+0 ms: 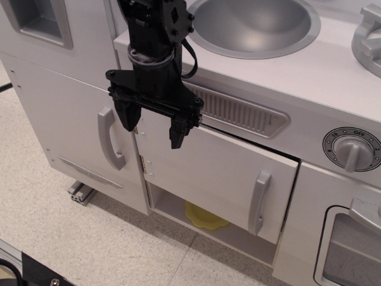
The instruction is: Open cabinet
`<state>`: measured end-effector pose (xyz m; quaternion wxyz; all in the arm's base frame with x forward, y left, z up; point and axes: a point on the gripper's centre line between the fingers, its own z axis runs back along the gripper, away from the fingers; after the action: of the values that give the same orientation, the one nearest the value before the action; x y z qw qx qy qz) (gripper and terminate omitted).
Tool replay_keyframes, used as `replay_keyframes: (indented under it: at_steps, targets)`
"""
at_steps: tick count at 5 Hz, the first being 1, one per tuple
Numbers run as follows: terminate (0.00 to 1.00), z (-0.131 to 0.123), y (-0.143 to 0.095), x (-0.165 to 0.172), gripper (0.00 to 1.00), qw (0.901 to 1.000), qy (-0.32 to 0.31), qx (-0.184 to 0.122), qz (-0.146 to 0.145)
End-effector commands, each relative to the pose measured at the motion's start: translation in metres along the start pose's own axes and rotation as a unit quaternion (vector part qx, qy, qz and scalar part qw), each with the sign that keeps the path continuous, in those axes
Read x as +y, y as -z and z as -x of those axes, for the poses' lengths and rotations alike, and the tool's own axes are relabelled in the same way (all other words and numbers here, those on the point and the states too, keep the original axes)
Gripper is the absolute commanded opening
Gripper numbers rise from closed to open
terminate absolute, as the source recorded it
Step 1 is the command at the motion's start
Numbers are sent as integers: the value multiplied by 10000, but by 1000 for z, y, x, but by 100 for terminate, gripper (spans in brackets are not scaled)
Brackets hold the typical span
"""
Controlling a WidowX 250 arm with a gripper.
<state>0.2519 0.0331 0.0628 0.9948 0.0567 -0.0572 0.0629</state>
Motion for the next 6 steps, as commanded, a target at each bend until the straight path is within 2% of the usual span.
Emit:
replay_keyframes:
  at_steps: [1,3,5,6]
  targets:
    - [0,0,0,0,100,10000,0,0,0]
    - [0,9,39,-67,100,9982,300,-196,483]
    - [0,3,71,-114,100,9943,485,-481,824]
    - [0,-6,77,-125,100,9929,422,-626,923]
